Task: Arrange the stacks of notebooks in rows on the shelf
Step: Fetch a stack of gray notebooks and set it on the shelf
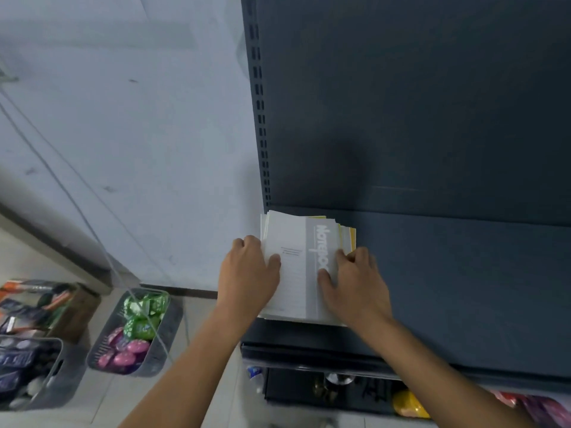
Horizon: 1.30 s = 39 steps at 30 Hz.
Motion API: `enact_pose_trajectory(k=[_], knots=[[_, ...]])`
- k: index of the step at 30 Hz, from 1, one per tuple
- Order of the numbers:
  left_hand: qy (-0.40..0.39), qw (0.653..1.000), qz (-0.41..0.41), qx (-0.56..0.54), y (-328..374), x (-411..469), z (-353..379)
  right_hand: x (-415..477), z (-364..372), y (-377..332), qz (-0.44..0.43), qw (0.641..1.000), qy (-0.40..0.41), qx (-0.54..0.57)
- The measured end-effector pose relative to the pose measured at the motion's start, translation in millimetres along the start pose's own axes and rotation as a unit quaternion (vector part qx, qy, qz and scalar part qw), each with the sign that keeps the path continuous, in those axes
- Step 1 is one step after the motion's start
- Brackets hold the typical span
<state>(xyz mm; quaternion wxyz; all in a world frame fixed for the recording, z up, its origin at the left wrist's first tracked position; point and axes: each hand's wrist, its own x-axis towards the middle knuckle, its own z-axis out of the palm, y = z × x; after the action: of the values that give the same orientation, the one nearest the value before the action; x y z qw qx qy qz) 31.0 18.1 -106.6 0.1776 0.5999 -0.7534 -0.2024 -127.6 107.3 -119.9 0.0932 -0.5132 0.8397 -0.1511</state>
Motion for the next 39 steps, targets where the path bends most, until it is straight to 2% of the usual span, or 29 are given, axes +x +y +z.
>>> enact_pose_trajectory(k=[5, 8, 11, 15, 20, 25, 29, 35, 39], knots=[[-0.031, 0.998, -0.039, -0.029, -4.9, 6.6, -5.9, -5.4, 4.2, -15.8, -0.022, 0.999, 0.024, -0.032], [-0.045, 0.996, -0.052, -0.055, -8.1, 10.0, -8.7, -6.0, 4.1, -19.3, -0.020, 1.000, 0.014, -0.008], [-0.048, 0.995, -0.055, -0.069, -8.8, 11.0, -11.3, -4.3, 2.4, -15.8, 0.000, 0.999, -0.008, 0.044], [-0.050, 0.993, -0.057, -0.087, -7.6, 10.7, -14.0, -4.3, 4.9, -12.6, 0.069, 0.993, -0.016, 0.095], [-0.040, 0.993, -0.062, -0.090, -9.0, 8.9, -13.8, -7.7, 7.3, -14.3, 0.068, 0.996, -0.003, 0.059], [-0.035, 0.992, -0.072, -0.096, -15.0, 7.4, -13.5, -15.0, 4.1, -22.1, 0.030, 0.999, 0.000, 0.028], [-0.016, 0.993, -0.073, -0.090, -16.6, 5.3, -13.9, -20.0, 7.1, -30.8, -0.006, 1.000, 0.002, 0.024], [-0.002, 0.996, -0.060, -0.062, -18.9, 1.9, -20.1, -17.9, 5.5, -30.9, 0.053, 0.989, -0.015, 0.138], [0.000, 0.999, -0.044, -0.028, -21.3, -1.0, -26.6, -20.7, 7.6, -31.5, 0.044, 0.991, -0.019, 0.124]])
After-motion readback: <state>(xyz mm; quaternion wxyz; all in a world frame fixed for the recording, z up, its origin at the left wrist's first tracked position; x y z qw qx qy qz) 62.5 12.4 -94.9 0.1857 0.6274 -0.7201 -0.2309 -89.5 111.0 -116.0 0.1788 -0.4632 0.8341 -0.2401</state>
